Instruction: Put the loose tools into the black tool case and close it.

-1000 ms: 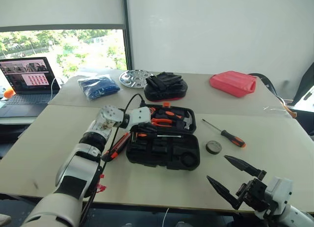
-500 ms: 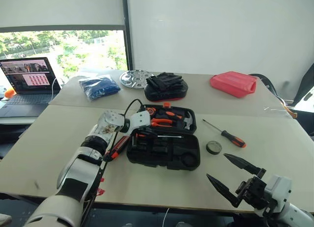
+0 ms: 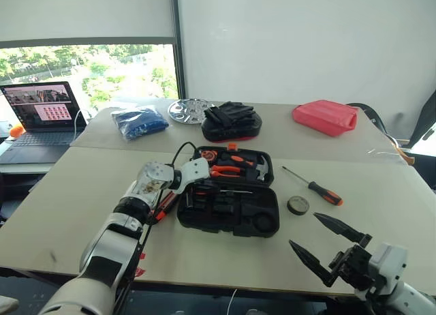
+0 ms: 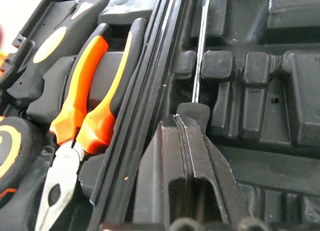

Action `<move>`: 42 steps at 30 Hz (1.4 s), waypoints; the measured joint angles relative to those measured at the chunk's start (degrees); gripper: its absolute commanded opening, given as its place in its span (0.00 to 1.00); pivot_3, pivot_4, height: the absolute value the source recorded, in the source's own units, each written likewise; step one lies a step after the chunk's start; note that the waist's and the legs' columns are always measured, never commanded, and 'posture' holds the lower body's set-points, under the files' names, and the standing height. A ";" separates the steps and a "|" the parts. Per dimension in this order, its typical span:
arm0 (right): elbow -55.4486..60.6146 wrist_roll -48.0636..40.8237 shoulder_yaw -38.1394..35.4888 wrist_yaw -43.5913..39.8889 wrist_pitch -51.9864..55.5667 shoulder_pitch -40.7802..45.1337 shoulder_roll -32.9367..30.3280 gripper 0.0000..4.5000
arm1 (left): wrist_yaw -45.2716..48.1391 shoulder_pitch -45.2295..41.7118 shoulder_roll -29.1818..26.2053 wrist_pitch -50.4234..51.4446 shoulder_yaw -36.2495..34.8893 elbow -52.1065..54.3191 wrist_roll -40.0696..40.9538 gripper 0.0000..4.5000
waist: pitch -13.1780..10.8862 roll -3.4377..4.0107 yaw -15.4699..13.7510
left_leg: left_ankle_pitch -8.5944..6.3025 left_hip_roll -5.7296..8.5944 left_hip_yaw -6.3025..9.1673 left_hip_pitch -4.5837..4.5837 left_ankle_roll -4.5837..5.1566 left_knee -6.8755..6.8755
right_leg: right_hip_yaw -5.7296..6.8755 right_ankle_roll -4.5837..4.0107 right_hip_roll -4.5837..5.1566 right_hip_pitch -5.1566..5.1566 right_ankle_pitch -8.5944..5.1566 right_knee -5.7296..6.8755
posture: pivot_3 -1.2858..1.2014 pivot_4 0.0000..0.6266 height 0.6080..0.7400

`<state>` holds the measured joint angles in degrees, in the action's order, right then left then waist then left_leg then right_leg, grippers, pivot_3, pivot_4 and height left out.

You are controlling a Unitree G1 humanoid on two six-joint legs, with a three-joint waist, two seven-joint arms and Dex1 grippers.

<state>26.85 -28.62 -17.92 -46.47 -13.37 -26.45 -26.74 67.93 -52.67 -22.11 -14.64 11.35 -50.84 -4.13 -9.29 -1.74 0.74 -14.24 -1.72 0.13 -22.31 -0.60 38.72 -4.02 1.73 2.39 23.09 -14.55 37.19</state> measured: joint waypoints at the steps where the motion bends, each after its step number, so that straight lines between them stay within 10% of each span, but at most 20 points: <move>1: -0.10 -0.58 -1.23 -0.02 0.00 -0.89 -0.04 1.00 | 1.45 1.15 -0.64 0.03 -0.59 0.84 1.26 0.25 | 0.00 0.00 0.03 | 0.00 -0.01 0.00 -0.03 0.00 -0.01 | 0.00 -0.01 0.00 0.05 0.00 0.00 | 0.52 0.24 1.00; 10: -10.33 -1.96 -14.12 -2.00 -4.18 -10.42 2.11 1.00 | 14.49 18.33 -16.12 1.58 -13.74 16.68 17.92 0.99 | 0.08 0.18 0.59 | -0.02 -0.12 -0.10 0.16 0.03 -0.09 | -0.07 -0.08 0.01 -0.03 0.01 0.00 | 0.52 0.24 1.00; 19: -15.03 -1.44 -15.09 1.35 0.37 -2.51 -3.00 1.00 | 13.31 37.30 -20.32 15.23 -22.87 33.39 29.23 0.99 | 0.07 0.28 0.28 | 0.05 -0.20 -0.31 0.33 0.11 0.10 | -0.20 0.33 0.11 -0.14 -0.08 0.01 | 0.52 0.24 1.00; 29: -36.05 6.20 3.10 0.54 31.05 37.31 -26.75 1.00 | 9.01 38.91 -17.81 23.39 -21.64 43.86 33.57 0.99 | -0.01 0.37 0.73 | 0.07 -0.16 -0.27 0.02 0.25 0.00 | -0.21 -0.08 -0.09 0.13 0.21 -0.08 | 0.52 0.24 1.00; 42: -73.12 23.15 22.44 -10.12 27.99 69.27 -21.57 0.94 | 5.97 41.92 -17.27 26.80 -21.55 50.38 35.78 1.00 | -0.05 0.40 0.79 | -0.11 -0.10 -0.28 -0.07 0.51 0.02 | -0.15 -0.06 0.07 0.19 0.20 -0.15 | 0.52 0.24 1.00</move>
<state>-46.27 -5.48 4.51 -56.59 14.62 42.82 -48.30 73.89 -10.75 -39.38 12.16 -10.20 -0.46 31.64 -9.34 -1.34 1.53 -14.35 -1.82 -0.14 -22.38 -0.09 38.74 -4.17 1.67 2.46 23.29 -14.34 37.04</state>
